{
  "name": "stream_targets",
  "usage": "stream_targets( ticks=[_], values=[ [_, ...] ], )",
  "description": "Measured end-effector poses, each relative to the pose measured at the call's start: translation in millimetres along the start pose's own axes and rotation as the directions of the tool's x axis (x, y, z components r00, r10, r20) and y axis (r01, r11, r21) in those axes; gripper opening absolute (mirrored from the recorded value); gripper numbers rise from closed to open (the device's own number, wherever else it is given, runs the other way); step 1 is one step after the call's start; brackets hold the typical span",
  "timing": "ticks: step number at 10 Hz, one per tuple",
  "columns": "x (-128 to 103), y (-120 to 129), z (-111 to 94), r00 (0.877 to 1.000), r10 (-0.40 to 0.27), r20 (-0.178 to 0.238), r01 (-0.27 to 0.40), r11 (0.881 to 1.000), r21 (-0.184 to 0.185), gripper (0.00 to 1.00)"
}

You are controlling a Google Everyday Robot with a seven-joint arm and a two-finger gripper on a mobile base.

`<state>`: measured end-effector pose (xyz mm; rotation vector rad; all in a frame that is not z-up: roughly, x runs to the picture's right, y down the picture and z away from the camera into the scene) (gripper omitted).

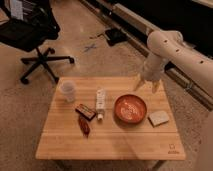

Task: Move the arm in a circular motion

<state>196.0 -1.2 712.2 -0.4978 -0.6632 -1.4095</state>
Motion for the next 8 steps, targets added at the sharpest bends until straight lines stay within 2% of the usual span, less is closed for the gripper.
stream_targets(
  ticks=[2, 5, 6, 8],
  values=[
    [3.3, -2.7, -0.2, 1.0, -0.009, -0.004, 0.009, 1.0, -0.01, 0.65],
    [23.8, -52.3, 3.1, 0.995, -0.099, -0.015, 0.098, 0.994, -0.039, 0.65],
    [29.9, -63.4, 4.1, 0.992, -0.12, -0.021, 0.119, 0.992, -0.051, 0.65],
    [28.2, -74.1, 8.2, 0.989, -0.148, -0.023, 0.146, 0.987, -0.071, 0.65]
  ],
)
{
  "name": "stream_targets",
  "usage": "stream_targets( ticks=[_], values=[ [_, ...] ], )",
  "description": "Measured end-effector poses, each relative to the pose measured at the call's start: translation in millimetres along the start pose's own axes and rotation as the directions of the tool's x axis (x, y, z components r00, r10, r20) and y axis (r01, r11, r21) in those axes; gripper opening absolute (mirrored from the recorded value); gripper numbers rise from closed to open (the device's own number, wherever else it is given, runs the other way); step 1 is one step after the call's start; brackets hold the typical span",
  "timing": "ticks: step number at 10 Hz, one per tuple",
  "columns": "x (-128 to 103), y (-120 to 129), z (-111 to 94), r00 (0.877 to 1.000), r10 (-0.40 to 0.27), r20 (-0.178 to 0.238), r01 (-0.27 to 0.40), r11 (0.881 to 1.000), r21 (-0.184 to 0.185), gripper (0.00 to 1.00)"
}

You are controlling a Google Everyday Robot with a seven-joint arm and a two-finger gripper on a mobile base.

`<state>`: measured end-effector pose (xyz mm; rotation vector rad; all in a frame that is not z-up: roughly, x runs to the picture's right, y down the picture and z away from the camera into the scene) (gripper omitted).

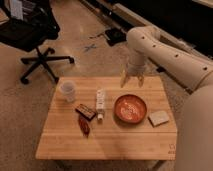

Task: Move the arm in a circular motion

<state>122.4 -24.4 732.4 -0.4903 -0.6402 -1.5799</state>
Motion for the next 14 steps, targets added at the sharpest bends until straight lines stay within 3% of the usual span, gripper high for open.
stream_targets(
  ticks=[3, 6, 9, 11, 14],
  values=[
    [2.0, -58.6, 4.9, 0.997, -0.069, -0.015, 0.069, 0.997, -0.02, 0.65],
    [-2.5, -80.7, 7.7, 0.992, -0.12, -0.031, 0.118, 0.992, -0.048, 0.65],
    [-31.9, -105.5, 3.7, 0.987, -0.154, -0.043, 0.152, 0.987, -0.056, 0.65],
    [-34.8, -95.3, 2.2, 0.986, -0.157, -0.055, 0.154, 0.986, -0.063, 0.65],
    [-14.6, -85.4, 3.1, 0.981, -0.182, -0.068, 0.178, 0.982, -0.063, 0.65]
  ],
)
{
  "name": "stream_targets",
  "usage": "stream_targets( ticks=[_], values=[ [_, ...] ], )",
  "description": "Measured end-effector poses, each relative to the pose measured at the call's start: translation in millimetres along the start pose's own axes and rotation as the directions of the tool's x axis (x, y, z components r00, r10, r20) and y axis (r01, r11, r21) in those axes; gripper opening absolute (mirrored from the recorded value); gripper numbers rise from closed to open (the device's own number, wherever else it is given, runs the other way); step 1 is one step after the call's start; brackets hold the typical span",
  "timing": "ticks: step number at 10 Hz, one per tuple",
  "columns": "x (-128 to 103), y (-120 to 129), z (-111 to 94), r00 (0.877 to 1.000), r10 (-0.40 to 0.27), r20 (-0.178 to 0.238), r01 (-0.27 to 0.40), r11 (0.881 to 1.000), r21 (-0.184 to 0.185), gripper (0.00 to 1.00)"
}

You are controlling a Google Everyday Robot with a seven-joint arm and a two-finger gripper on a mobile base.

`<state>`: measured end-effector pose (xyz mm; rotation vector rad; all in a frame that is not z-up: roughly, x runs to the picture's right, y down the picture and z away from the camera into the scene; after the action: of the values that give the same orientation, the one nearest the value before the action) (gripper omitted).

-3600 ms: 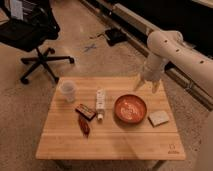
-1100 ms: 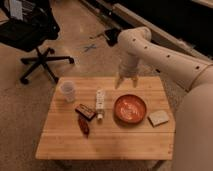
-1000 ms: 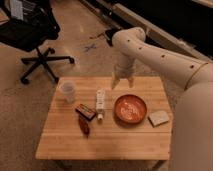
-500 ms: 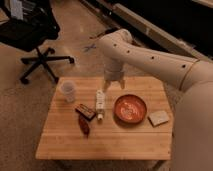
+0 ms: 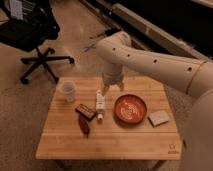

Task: Move the arm in a circular motion

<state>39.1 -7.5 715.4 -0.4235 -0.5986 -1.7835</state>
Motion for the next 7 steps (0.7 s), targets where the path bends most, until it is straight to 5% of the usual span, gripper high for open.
stream_targets(
  ticks=[7],
  values=[
    [-4.4, 16.1, -2.8, 0.998, -0.058, -0.024, 0.058, 0.998, -0.012, 0.65]
  ],
)
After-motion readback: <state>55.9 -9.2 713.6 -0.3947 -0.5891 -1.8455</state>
